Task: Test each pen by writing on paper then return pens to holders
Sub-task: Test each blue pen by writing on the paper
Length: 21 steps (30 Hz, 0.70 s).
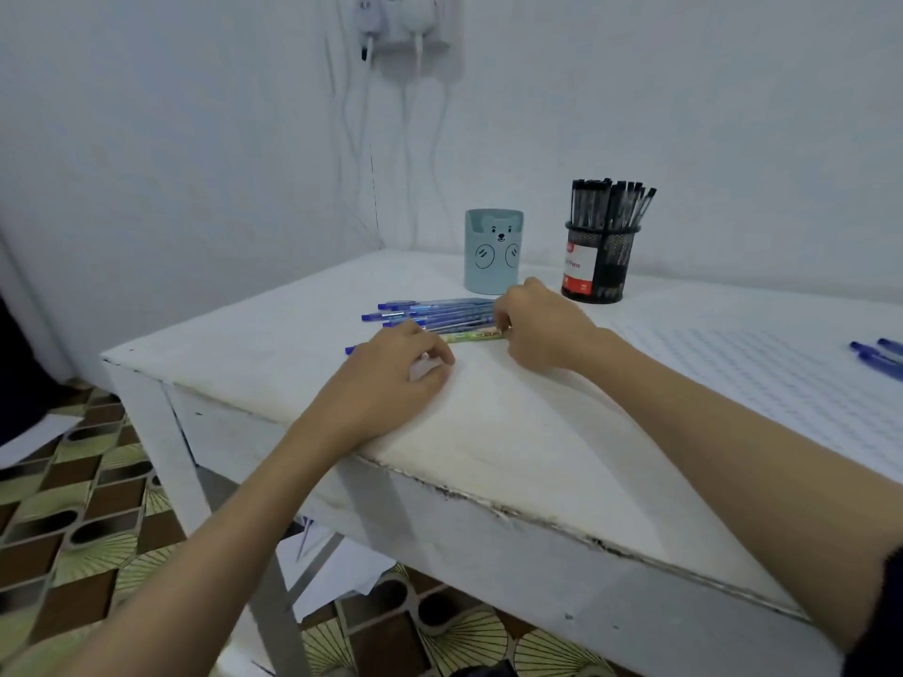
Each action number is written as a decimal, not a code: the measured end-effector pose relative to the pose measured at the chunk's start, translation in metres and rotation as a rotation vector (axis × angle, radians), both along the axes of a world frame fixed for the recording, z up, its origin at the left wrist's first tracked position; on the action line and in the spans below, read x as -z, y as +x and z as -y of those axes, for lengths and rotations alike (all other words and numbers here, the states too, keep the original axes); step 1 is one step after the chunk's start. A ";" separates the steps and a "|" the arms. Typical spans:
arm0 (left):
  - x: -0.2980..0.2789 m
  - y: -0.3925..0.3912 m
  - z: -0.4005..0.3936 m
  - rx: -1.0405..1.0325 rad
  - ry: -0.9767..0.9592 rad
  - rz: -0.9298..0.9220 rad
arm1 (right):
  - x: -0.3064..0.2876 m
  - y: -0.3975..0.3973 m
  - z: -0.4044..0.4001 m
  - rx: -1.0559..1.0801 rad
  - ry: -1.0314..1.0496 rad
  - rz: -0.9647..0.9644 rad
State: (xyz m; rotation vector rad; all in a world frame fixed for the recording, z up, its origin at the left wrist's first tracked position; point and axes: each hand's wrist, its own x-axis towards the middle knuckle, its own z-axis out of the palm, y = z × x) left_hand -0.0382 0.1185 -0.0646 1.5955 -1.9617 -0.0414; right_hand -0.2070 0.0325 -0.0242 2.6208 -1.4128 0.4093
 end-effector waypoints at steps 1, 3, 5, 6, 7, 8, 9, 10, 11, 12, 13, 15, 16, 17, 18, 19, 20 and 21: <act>0.000 0.001 0.000 0.002 -0.003 0.003 | -0.002 -0.002 0.001 0.005 0.004 -0.025; -0.001 0.000 -0.002 0.003 -0.008 0.004 | -0.008 -0.012 0.002 0.014 0.020 -0.041; -0.003 -0.002 -0.003 0.012 -0.014 0.002 | -0.017 -0.028 0.005 0.027 0.053 0.027; -0.005 -0.006 -0.004 0.025 -0.015 0.001 | -0.023 -0.038 0.006 0.040 0.070 0.096; -0.007 -0.010 -0.004 0.039 -0.012 0.003 | -0.029 -0.048 0.008 0.054 0.091 0.184; -0.009 -0.015 -0.004 0.055 -0.009 0.005 | -0.034 -0.058 0.008 0.070 0.112 0.283; -0.012 -0.024 -0.003 0.076 -0.008 0.009 | -0.040 -0.070 0.007 0.096 0.140 0.392; -0.015 -0.032 0.000 0.095 -0.006 0.010 | -0.044 -0.080 0.006 0.122 0.185 0.508; -0.018 -0.042 0.003 0.115 -0.005 0.011 | -0.047 -0.092 0.004 0.146 0.241 0.626; -0.020 -0.056 0.008 0.138 -0.005 0.017 | -0.049 -0.106 0.000 0.168 0.296 0.735; -0.023 -0.070 0.013 0.159 -0.002 0.024 | -0.050 -0.120 -0.003 0.181 0.344 0.835; -0.028 -0.098 0.022 0.199 0.016 0.044 | -0.048 -0.145 -0.011 0.187 0.422 1.013; -0.030 -0.112 0.027 0.219 0.029 0.051 | -0.046 -0.157 -0.015 0.191 0.441 1.080; -0.031 -0.128 0.031 0.241 0.039 0.058 | -0.044 -0.171 -0.018 0.210 0.436 1.119; -0.031 -0.142 0.036 0.258 0.053 0.065 | -0.041 -0.184 -0.021 0.243 0.414 1.127; -0.031 -0.154 0.040 0.272 0.070 0.075 | -0.037 -0.196 -0.022 0.276 0.382 1.119; -0.030 -0.164 0.045 0.286 0.092 0.088 | -0.034 -0.207 -0.024 0.305 0.350 1.113; -0.030 -0.178 0.051 0.304 0.112 0.103 | -0.031 -0.223 -0.024 0.329 0.322 1.111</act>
